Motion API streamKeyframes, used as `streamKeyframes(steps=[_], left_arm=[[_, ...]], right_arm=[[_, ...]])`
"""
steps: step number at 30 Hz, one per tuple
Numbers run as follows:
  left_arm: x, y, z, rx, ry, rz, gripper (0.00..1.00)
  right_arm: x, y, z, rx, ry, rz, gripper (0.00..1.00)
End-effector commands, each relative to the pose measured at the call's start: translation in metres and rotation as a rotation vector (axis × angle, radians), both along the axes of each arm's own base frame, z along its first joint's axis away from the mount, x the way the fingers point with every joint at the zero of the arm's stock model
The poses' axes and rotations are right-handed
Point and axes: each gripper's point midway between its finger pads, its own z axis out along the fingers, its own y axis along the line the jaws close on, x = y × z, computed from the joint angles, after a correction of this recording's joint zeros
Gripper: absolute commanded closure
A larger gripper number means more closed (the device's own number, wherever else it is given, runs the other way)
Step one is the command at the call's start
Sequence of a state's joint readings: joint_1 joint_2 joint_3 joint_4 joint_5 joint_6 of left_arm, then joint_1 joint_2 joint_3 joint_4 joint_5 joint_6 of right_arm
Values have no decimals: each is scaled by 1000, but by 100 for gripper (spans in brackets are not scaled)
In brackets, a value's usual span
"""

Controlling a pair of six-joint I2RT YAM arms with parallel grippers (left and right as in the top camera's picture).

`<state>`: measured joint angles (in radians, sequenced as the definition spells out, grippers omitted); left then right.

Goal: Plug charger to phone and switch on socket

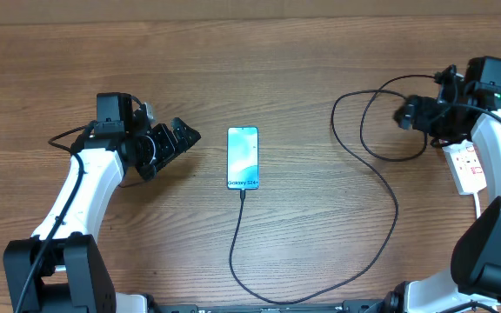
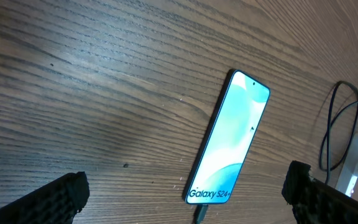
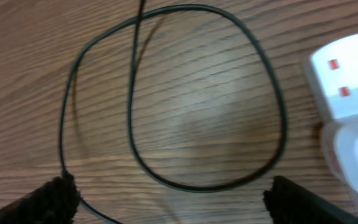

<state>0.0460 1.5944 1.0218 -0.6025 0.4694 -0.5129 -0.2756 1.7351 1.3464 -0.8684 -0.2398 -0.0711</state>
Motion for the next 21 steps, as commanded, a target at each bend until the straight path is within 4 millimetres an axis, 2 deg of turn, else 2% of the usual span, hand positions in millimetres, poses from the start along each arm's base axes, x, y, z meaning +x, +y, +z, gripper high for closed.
streamKeyframes(steps=[1, 21], left_arm=[[2, 0, 5, 16, -25, -16, 0], [2, 0, 5, 16, -25, -16, 1]], right_arm=[[2, 11, 7, 0, -22, 36, 0], [5, 15, 8, 8, -34, 43, 0]])
